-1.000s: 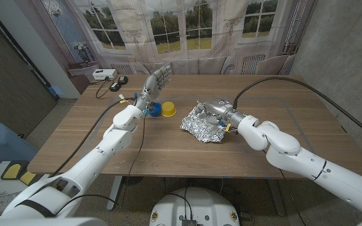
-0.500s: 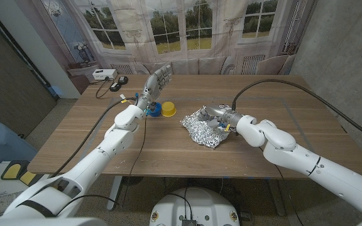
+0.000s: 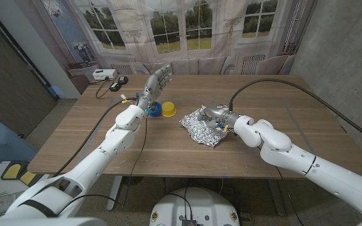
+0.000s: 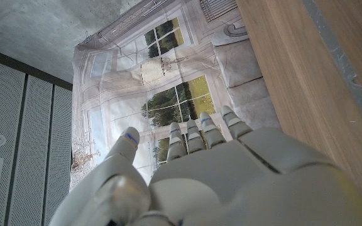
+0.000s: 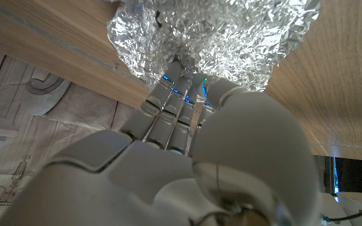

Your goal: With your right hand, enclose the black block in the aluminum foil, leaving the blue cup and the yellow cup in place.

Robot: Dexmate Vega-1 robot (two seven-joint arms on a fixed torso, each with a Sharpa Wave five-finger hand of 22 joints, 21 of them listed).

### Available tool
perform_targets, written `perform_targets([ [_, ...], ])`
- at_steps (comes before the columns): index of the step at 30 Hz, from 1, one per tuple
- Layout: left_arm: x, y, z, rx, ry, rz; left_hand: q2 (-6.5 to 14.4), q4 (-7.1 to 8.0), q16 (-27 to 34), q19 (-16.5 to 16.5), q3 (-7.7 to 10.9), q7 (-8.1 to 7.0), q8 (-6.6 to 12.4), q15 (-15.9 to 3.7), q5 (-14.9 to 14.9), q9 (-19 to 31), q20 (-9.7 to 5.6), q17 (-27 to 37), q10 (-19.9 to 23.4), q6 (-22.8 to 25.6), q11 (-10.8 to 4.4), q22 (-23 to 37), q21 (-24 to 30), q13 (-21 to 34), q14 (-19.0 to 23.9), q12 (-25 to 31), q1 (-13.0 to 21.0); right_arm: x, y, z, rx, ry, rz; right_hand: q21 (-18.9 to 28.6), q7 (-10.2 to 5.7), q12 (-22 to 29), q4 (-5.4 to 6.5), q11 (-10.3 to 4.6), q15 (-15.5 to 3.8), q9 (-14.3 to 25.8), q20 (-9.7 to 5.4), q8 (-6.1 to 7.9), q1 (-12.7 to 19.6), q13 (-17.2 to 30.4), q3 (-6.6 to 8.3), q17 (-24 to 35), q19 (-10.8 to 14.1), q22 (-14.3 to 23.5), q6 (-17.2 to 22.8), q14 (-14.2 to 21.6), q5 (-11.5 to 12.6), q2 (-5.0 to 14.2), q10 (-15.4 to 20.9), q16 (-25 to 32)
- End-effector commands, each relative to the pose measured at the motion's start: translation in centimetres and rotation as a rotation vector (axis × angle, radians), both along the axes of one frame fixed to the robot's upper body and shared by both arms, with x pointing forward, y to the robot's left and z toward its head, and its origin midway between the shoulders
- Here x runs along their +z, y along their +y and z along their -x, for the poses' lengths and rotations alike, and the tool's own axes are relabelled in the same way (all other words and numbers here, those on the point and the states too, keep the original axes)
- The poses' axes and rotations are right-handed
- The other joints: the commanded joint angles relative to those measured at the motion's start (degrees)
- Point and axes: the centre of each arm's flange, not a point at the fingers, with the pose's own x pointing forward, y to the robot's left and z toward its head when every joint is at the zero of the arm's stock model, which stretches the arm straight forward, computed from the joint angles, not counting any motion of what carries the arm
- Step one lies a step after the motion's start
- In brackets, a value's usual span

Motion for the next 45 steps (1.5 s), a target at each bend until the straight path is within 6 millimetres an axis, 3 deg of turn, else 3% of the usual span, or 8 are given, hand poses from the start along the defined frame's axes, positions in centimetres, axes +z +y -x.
perform_targets([
  [1, -0.1, 0.2, -0.1, -0.003, 0.006, 0.004, 0.13, -0.27, -0.01, 0.03, 0.34, 0.16, -0.18, 0.01, 0.27, 0.11, 0.83, 0.07, -0.27, -0.39, -0.08, 0.33, -0.06, 0.17, -0.25, -0.09, -0.28, 1.3, -0.4, 2.0, 0.037, -0.116, -0.057, -0.72, -2.23, -2.38, -0.09, -1.91, -4.69, 0.25, 7.28, -1.61, -1.04, -0.24, 1.87, 0.23, -3.89, -0.12, -3.24, -1.98, 0.13, 0.16, -3.41, -1.1],
  [11, -0.2, 0.1, -0.2, -0.016, 0.012, 0.009, 0.1, -0.31, -0.02, -0.07, 0.36, 0.0, -0.07, 0.07, 0.27, 0.11, 1.03, 0.08, -0.3, -0.55, 0.1, 0.35, -0.13, 0.17, -0.36, 0.1, -0.3, 2.6, -0.4, 3.1, 0.039, -0.147, -0.079, -2.24, -7.34, -5.96, -0.67, -2.81, -3.36, 0.64, 10.81, -3.57, -2.14, 0.37, 4.77, 0.96, -6.65, -0.04, -10.61, -8.1, -0.08, -0.62, -10.18, -3.46],
  [15, -0.2, 0.1, -0.2, -0.017, 0.009, 0.012, 0.09, -0.33, -0.03, -0.06, 0.37, 0.04, -0.02, 0.09, 0.27, 0.11, 1.11, 0.08, -0.29, -0.59, 0.05, 0.35, -0.14, 0.17, -0.43, 0.18, -0.31, 3.1, -0.2, 2.9, 0.018, -0.132, -0.041, -2.79, -7.45, -6.66, -0.79, -4.2, -2.56, 0.74, 10.9, -3.36, -2.25, 0.61, 5.71, 1.21, -7.52, -0.05, -11.5, -10.98, 0.03, -0.94, -11.43, -4.19],
  [19, -0.2, 0.2, 0.0, -0.019, 0.006, 0.017, 0.08, -0.34, -0.02, -0.1, 0.37, 0.03, 0.0, 0.11, 0.27, 0.11, 1.11, 0.08, -0.29, -0.66, 0.09, 0.35, -0.17, 0.16, -0.46, 0.24, -0.32, 3.4, 0.3, 2.1, -0.054, -0.092, 0.044, -3.86, -7.46, -7.12, -0.75, -4.56, -0.62, 0.86, 8.69, -2.9, -2.49, 0.79, 6.51, 0.83, -9.26, -0.18, -11.47, -14.7, -0.04, -1.44, -11.81, -5.03],
  [29, -0.2, 0.4, 0.2, -0.009, 0.008, 0.02, 0.05, -0.38, 0.0, -0.1, 0.38, 0.0, 0.09, 0.07, 0.26, 0.11, 1.2, 0.09, -0.25, -0.68, 0.0, 0.36, -0.2, 0.16, -0.49, 0.37, -0.34, 3.1, 1.6, -0.2, -0.186, 0.061, 0.24, -9.05, -7.46, -11.79, -0.53, -4.35, 3.41, 0.41, 12.88, -4.65, -4.45, 0.56, 6.44, -1.2, -16.21, -0.42, -25.92, -28.08, -1.25, -1.74, -24.21, -5.27],
  [33, -0.1, 0.3, 0.2, -0.009, 0.01, 0.02, 0.04, -0.4, 0.01, -0.06, 0.39, -0.04, 0.12, 0.07, 0.26, 0.11, 1.19, 0.09, -0.17, -0.7, -0.07, 0.37, -0.2, 0.16, -0.49, 0.44, -0.35, 2.8, 1.8, -0.7, -0.219, 0.103, 0.291, -10.72, -7.5, -12.09, 0.27, -3.52, 4.83, 0.23, 13.53, -4.58, -6.69, 0.61, 5.02, -1.77, -17.27, -0.35, -31.9, -32.07, -1.46, -2.06, -30.08, -4.97],
  [41, 0.2, -0.1, -0.1, -0.014, 0.012, 0.011, 0.1, -0.44, 0.04, -0.04, 0.45, -0.27, 0.19, 0.15, 0.27, 0.11, 1.2, 0.09, -0.14, -0.69, -0.01, 0.37, -0.22, 0.15, -0.47, 0.54, -0.33, 2.1, 2.3, -1.5, -0.274, 0.18, 0.374, -13.1, -7.55, -11.84, 0.14, -2.04, 6.75, 0.16, 13.74, -4.17, -10.89, 0.43, -0.13, -3.77, -17.76, -0.23, -39.17, -36.25, -8.83, -4.48, -37.27, -4.73],
  [45, 0.4, -0.3, -0.4, -0.021, 0.012, 0.01, 0.2, -0.47, 0.03, -0.03, 0.53, -0.42, 0.24, 0.11, 0.28, 0.11, 1.28, 0.08, -0.14, -0.65, 0.1, 0.37, -0.23, 0.15, -0.52, 0.58, -0.28, 1.7, 2.6, -1.7, -0.279, 0.174, 0.389, -13.5, -7.56, -11.09, 1.11, -1.78, 6.49, 0.19, 13.65, -3.83, -13.87, 0.25, -3.2, -4.54, -16.57, -0.12, -41.26, -35.44, -11.89, -5.46, -38.03, -3.84],
])
